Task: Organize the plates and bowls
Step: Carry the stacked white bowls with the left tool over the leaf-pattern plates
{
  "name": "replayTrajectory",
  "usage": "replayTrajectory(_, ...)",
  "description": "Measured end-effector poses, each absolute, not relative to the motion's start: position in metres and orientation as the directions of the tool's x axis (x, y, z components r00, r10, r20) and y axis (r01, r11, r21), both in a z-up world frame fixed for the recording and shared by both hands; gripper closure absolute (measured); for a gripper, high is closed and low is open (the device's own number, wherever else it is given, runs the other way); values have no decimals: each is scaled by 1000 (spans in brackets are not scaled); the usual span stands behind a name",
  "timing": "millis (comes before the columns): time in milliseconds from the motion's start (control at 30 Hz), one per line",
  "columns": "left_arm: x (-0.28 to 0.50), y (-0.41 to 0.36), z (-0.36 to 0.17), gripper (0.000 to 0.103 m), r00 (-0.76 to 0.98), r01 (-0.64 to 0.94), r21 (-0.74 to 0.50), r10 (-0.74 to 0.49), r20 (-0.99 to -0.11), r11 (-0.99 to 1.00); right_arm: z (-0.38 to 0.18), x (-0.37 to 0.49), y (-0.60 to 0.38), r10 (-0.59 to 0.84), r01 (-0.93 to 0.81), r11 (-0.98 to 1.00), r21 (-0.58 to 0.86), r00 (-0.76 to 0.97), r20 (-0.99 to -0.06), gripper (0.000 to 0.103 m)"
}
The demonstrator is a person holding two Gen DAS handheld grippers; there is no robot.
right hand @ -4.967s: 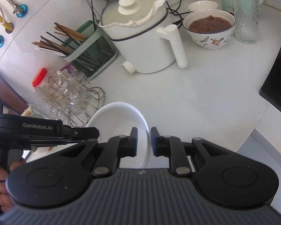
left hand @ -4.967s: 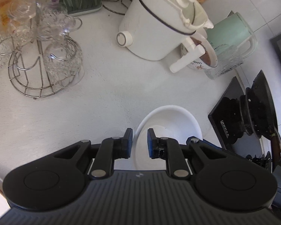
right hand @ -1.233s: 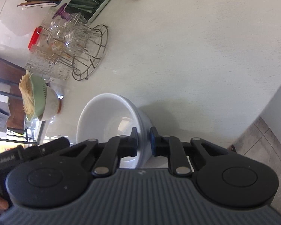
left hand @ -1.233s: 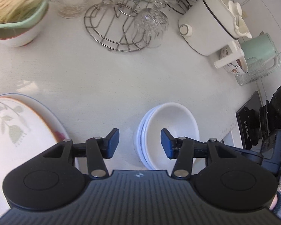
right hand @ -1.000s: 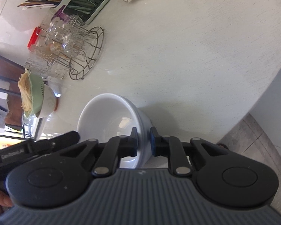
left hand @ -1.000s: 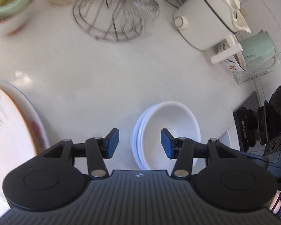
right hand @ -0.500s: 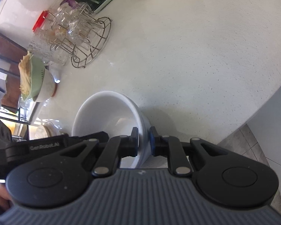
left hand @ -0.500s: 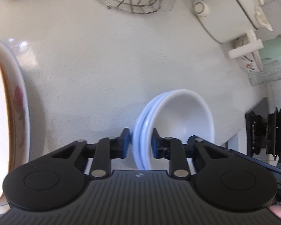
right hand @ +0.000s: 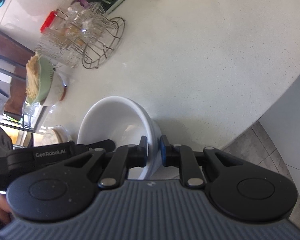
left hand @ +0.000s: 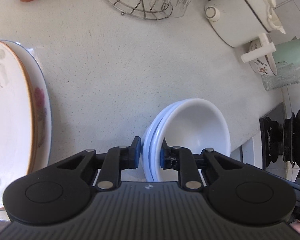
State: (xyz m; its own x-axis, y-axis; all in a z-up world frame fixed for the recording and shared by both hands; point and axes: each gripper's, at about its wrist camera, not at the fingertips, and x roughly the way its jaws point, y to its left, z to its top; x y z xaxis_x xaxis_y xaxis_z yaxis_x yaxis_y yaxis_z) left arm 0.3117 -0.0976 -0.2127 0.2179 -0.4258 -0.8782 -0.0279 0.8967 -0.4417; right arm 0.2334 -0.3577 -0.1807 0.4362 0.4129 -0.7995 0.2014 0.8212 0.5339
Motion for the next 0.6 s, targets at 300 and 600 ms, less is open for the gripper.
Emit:
replayTrajectory(300,308,-88,-175,81,255,16,-463,-451,-855,886,-150,223,-350,402,192,812,552,502,-766,86)
replayTrajectory(600,302,-67,-145,81,270,1,-491,-473,-839,871,-121,214,-337,396,162,813,559,551,-735,85)
